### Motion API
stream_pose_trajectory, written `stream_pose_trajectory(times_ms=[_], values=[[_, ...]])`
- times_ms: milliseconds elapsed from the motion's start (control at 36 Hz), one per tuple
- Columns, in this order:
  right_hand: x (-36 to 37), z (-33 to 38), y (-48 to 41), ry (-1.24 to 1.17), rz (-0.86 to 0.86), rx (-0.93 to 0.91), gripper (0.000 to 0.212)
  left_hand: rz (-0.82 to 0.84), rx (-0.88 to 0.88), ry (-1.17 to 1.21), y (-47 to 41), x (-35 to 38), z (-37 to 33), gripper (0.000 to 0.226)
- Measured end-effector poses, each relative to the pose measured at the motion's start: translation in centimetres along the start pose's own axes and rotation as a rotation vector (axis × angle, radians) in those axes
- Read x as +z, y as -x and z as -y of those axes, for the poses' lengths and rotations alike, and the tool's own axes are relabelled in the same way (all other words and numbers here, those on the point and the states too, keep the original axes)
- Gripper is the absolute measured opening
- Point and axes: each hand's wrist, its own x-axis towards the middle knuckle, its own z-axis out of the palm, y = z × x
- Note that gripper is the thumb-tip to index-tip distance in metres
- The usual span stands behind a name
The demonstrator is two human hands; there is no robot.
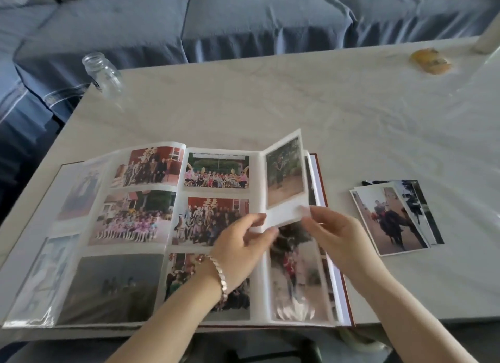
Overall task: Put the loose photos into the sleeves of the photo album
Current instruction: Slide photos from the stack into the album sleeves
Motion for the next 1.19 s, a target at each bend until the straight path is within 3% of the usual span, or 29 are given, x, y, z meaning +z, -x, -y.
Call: stream_pose_trajectory(times_ms=[83, 194, 306, 417, 472, 556, 583, 667, 722, 833, 972, 1056, 1194], values=[[0.6, 0.5, 0.9, 0.009, 0.163, -0.1, 0.03, 0.026, -0.076, 0.183, -0.4, 0.7, -1.5, 0.072], [1.5, 0.2, 1.2, 0.112, 0.303, -0.158, 0.035, -0.136, -0.043, 0.167, -1.0, 0.0, -2.4, 0.02], [1.9, -0.8, 1.0, 0.284, 0.308, -0.143, 0.035, -0.254, -0.036, 0.022, -1.4, -1.0, -1.5, 0.044], [1.8, -1.8, 0.6, 0.408, 0.25, -0.129, 0.03, -0.317, -0.05, -0.067, -1.3, -2.3, -0.1, 0.044], [1.4, -2.1, 0.4, 0.48, 0.098, -0.116, 0.032, -0.352, -0.095, -0.039, -1.3, -2.8, 1.1, 0.044], [0.9, -2.1, 0.1, 0.509, -0.112, -0.011, 0.042, -0.402, -0.151, -0.015, -0.9, -3.1, 1.9, 0.01], [0.7, -2.0, 0.0, 0.49, -0.123, 0.044, 0.044, -0.411, -0.159, 0.001, -0.6, -3.0, 1.8, 0.015], [0.4, -2.1, -0.4, 0.395, -0.097, 0.138, 0.046, -0.418, -0.049, 0.015, 0.4, -2.6, 1.6, 0.065], [0.2, -2.5, -0.6, 0.371, -0.103, 0.136, 0.046, -0.381, 0.088, 0.043, 0.4, -2.2, 1.5, 0.073], [-0.2, -2.6, -0.7, 0.311, -0.12, 0.157, 0.043, -0.336, 0.145, -0.001, -0.1, -1.9, 1.4, 0.058], [0.1, -2.1, -0.9, 0.058, -0.132, 0.251, 0.042, -0.299, 0.11, 0.026, -0.7, -1.9, 0.9, 0.039], [0.3, -2.2, -1.2, 0.173, -0.206, 0.223, 0.046, -0.322, 0.086, 0.016, -0.7, -2.1, 0.7, 0.036], [-0.1, -2.4, -1.6, 0.193, -0.15, 0.266, 0.046, -0.315, 0.052, 0.011, -0.6, -2.9, 0.4, 0.034]])
